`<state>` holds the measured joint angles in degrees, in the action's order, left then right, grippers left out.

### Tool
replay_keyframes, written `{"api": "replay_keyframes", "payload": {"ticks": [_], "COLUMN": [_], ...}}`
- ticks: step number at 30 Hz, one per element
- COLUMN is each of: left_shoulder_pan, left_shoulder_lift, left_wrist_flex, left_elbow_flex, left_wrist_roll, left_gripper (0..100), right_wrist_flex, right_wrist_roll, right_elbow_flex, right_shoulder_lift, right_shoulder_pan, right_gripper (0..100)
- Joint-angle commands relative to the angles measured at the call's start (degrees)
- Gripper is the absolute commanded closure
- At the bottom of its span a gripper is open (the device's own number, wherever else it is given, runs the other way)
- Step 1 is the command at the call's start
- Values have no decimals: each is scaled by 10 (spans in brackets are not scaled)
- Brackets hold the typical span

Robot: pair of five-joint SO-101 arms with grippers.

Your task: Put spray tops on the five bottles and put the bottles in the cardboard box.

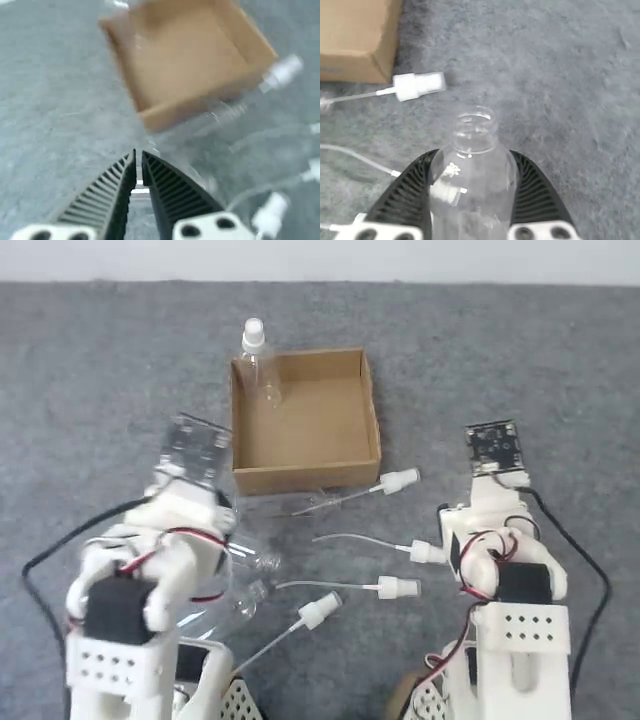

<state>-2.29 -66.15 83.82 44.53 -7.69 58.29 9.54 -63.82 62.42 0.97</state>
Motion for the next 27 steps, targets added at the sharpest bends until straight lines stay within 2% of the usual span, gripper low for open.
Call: {"api": "replay_keyframes", "payload": {"ticks": [1, 4, 9, 15, 20, 27], "left_shoulder_pan": [-61, -93, -140, -239, -271, -354], "left_shoulder_lift": [-8, 7, 111, 217, 263, 313], "left_wrist_flex": [1, 3, 12, 28, 28, 24], "left_elbow_flex": [2, 1, -15, -36, -34, -14], "left_wrist_roll": [-18, -20, -22, -21, -18, -17], "left_gripper": [987, 987, 953, 947, 871, 863], "right_wrist_flex": [-14, -15, -15, -22, -22, -32], "right_wrist_roll": [-20, -23, -23, -23, -24, -39], "right_elbow_flex": [4, 4, 4, 4, 4, 4], "right_shoulder_lift": [17, 17, 17, 17, 17, 17], "right_shoulder_pan": [-29, -34, -34, -36, -75, -84], "right_gripper": [977, 977, 977, 978, 977, 976]}}
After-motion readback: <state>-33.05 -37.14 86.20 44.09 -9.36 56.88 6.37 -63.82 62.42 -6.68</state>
